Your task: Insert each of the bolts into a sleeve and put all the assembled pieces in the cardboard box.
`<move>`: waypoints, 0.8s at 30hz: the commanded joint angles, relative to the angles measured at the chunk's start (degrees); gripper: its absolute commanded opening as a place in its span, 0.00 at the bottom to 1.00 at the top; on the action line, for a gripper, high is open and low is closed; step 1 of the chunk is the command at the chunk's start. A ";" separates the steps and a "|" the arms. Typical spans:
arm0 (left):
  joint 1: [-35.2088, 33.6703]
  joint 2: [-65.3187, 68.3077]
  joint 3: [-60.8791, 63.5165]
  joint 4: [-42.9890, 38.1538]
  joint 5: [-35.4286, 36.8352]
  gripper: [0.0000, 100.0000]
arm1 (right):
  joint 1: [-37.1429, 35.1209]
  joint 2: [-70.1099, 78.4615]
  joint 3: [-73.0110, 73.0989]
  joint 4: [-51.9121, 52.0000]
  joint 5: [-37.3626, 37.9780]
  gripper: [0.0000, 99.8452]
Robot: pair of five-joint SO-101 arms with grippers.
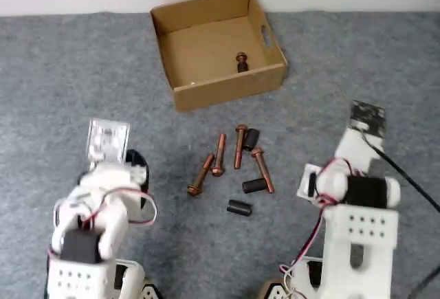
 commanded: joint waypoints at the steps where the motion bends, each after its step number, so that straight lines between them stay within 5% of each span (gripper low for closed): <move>1: 4.22 15.56 -12.26 0.44 0.00 0.01 | 2.42 -4.97 1.49 1.71 0.09 0.01; 10: 15.21 44.13 -33.19 2.02 12.57 0.01 | 2.77 -18.15 7.91 3.12 -0.18 0.01; 24: 20.75 87.21 -75.56 22.68 24.35 0.01 | 2.95 -26.24 13.45 -0.40 0.00 0.01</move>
